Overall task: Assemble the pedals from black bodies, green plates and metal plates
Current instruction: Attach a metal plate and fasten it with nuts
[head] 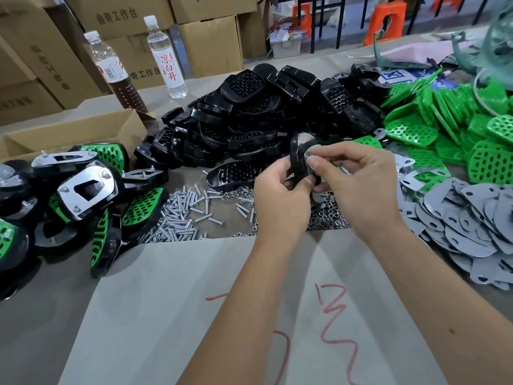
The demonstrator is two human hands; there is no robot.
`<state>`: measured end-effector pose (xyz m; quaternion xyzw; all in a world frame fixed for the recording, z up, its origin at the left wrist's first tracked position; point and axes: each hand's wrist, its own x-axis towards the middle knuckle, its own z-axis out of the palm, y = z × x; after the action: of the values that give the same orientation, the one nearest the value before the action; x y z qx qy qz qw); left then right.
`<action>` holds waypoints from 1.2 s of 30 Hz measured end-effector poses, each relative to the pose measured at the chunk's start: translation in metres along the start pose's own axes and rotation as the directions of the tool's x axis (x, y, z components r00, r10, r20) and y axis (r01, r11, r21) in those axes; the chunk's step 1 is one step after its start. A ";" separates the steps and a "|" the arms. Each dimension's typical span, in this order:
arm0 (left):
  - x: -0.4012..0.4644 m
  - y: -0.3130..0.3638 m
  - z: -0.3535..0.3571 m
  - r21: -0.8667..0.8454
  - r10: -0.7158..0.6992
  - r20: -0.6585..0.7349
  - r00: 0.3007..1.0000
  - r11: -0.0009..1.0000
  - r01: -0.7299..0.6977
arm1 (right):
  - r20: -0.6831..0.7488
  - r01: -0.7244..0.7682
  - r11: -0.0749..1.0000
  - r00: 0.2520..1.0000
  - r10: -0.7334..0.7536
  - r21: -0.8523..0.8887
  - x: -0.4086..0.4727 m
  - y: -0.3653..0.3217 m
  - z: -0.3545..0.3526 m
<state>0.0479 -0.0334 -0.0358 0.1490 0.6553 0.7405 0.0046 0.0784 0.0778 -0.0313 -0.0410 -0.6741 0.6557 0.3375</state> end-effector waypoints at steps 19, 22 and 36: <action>-0.003 0.000 -0.002 0.134 0.160 0.012 0.987 0.978 -0.160 | 0.073 0.261 0.946 0.965 -0.252 -0.194 0.002 -0.002 -0.005; -0.003 0.000 -0.002 0.152 0.167 0.039 0.985 0.973 -0.171 | 0.064 0.249 0.952 0.968 -0.241 -0.177 0.003 -0.001 -0.008; -0.003 0.001 -0.002 0.110 0.185 0.063 0.981 0.976 -0.191 | 0.042 0.225 0.952 0.974 -0.221 -0.209 0.002 -0.006 -0.009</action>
<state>0.0502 -0.0366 -0.0356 0.2297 0.6797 0.6943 -0.0566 0.0842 0.0857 -0.0264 0.0056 -0.7435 0.5381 0.3971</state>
